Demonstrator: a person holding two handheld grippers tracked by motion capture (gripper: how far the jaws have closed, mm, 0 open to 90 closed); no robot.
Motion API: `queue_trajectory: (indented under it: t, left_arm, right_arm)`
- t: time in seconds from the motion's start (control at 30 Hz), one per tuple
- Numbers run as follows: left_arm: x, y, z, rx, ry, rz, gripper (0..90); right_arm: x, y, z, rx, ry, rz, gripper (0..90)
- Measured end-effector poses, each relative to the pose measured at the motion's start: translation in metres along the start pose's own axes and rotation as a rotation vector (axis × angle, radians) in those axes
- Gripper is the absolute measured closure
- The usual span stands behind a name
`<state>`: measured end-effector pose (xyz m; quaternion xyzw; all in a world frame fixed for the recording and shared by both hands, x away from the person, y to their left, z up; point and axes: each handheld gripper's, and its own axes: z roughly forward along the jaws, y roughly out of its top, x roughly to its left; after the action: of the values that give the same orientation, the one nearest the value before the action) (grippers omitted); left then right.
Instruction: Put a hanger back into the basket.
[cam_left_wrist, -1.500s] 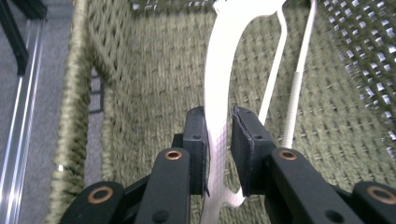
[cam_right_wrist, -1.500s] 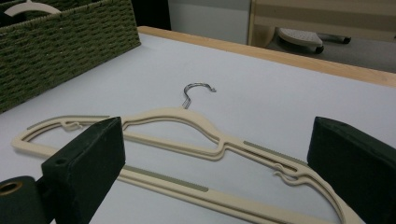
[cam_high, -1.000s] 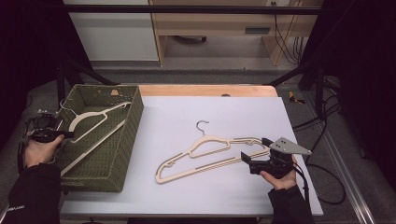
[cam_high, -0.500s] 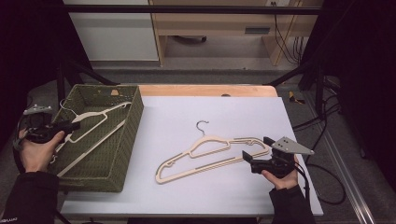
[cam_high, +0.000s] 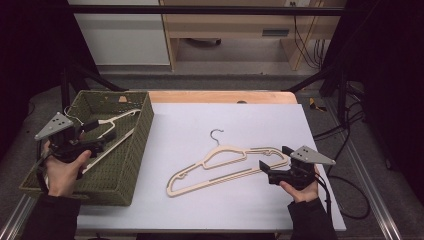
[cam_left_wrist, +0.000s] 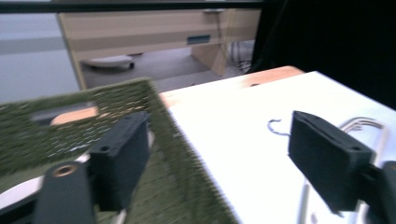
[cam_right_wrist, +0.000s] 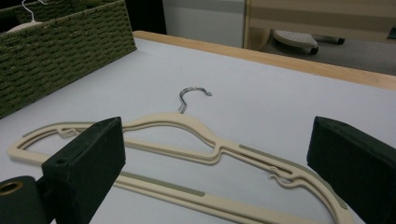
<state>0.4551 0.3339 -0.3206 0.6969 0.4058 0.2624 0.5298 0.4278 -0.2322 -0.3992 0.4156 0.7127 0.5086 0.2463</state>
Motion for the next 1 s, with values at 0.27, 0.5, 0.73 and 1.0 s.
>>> queue_trajectory:
  t: [0.27,0.5,0.73,1.0]
  left_arm:
    - [-0.029,0.001,0.013,-0.019,-0.035,0.062,11.8]
    - [-0.051,0.014,0.027,-0.041,-0.039,0.086,10.3]
    - [-0.081,0.007,0.042,-0.028,-0.074,0.089,10.3]
    - [-0.113,-0.021,0.061,0.036,-0.168,0.099,10.3]
  right_arm:
    - [-0.001,0.000,0.001,-0.002,-0.002,0.003,4.8]
    - [-0.001,0.002,0.003,-0.003,-0.001,-0.001,4.8]
    - [0.003,0.006,0.006,-0.006,0.009,-0.001,5.5]
    - [0.006,0.018,0.029,0.010,0.002,0.024,7.4]
